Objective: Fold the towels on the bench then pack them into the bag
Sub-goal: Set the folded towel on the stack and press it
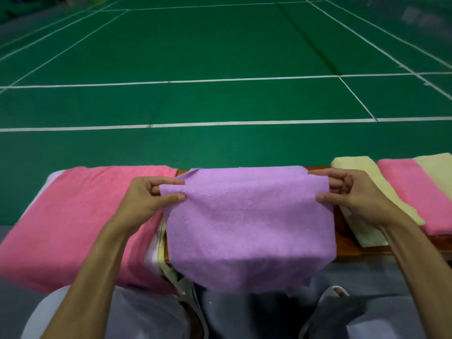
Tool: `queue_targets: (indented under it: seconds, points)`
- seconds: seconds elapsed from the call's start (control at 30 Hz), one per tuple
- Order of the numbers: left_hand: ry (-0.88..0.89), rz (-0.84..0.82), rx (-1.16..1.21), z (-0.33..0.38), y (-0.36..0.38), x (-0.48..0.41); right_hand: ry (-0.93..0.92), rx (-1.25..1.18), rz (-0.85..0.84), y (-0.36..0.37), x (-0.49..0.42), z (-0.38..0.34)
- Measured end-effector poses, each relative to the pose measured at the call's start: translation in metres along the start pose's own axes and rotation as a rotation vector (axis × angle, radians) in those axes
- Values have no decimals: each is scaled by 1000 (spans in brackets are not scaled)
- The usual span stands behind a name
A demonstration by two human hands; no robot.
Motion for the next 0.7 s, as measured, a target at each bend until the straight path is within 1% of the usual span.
queue_targets:
  seconds: [0.07, 0.13, 0.2, 0.23, 0.3, 0.4, 0.43, 0.47, 0.53, 0.6, 0.63, 0.7]
  points:
    - [67, 56, -146, 1, -3, 0, -27, 268, 18, 0, -2, 7]
    - [90, 65, -215, -1, -1, 0, -68, 484, 3, 4, -3, 10]
    - [80, 18, -187, -4, 4, 2, -90, 543, -28, 5, -2, 11]
    - [65, 4, -159, -6, 5, 1, -85, 511, -48, 5, -2, 11]
    - [23, 11, -82, -9, 2, -1, -51, 332, -58, 2, 0, 10]
    - [-40, -19, 77, -7, 0, -3, 14, -118, 40, -3, -1, 3]
    - [-66, -47, 115, -5, 1, -2, 38, -249, 73, -4, -1, 1]
    - [-81, -80, 136, -3, 1, -1, 57, -331, 82, -5, 0, -1]
    - [-64, -150, 120, 3, 1, 4, 84, -385, 48, -5, 3, -6]
    - [-22, -179, 41, 6, -1, 8, 88, -351, 2, -3, 6, -10]
    - [0, -172, -12, 6, -3, 9, 83, -293, 0, -3, 6, -10]
    - [46, -105, -144, 5, -6, 9, 47, -94, 45, -1, 4, -7]
Point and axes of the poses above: each hand's wrist, its own x-axis away from the middle knuckle, its own y-axis out of the palm, z = x × y, the point moved 6 cm from there along -x, towards the middle knuckle, and after that the axes turned 6 degrees about z, right-handed, at the moved point
